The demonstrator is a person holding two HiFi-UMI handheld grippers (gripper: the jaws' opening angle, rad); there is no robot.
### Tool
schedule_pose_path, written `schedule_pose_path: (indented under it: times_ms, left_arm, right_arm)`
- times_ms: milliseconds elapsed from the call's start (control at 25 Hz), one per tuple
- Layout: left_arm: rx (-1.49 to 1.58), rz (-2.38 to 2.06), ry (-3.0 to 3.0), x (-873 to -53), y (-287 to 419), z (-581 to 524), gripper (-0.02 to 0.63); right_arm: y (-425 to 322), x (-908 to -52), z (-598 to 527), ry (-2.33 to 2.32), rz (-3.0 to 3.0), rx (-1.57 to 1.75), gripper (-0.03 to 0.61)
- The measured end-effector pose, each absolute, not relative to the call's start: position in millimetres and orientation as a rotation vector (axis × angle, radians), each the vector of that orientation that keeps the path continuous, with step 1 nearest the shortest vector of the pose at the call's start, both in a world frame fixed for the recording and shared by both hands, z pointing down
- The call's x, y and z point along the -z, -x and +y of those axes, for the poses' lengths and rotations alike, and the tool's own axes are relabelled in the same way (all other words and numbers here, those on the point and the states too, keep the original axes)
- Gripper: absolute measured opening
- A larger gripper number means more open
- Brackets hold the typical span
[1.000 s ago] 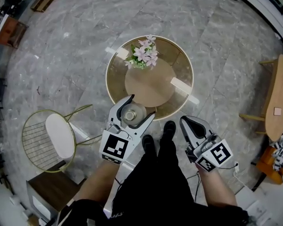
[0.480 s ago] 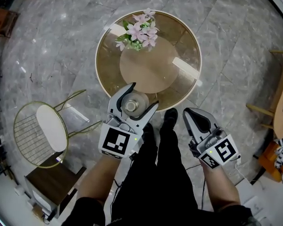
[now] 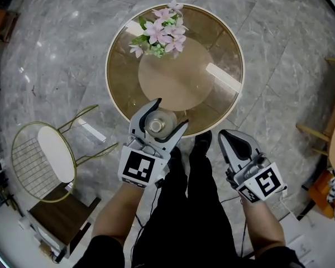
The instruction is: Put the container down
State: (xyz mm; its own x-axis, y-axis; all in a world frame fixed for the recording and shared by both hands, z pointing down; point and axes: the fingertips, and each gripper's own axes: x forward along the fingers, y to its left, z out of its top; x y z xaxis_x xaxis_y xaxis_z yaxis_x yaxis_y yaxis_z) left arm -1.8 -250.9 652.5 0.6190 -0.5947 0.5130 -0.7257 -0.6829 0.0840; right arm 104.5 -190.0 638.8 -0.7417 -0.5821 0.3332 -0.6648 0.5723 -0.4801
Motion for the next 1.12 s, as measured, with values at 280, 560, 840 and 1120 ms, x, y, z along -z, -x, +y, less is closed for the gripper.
schedule_pose_path:
  times_ms: [280,560,840,1120]
  left_arm:
    - [-0.686,-1.015,-2.558,-694,-9,-252,0.334]
    - [-0.739,-0.961,-2.557,-738,-18,-259,0.334]
    - [-0.748,-0.942,-2.560,-772,-29,-273,0.334]
    - [-0.785,-0.906,-2.570,-802,-42,-288,0.334]
  right_arm:
    - [-118,-675,-191,-1.118,-2.607,-0.892,0.015]
    - [-121,-702,-222,-1.125,-2.607,-0.816,0.015]
    - [-112,-717,-249,-1.048,-2.615,-0.715,0.015]
    - [-115,-734,-258,-1.062,-2.609,-0.714,0.015]
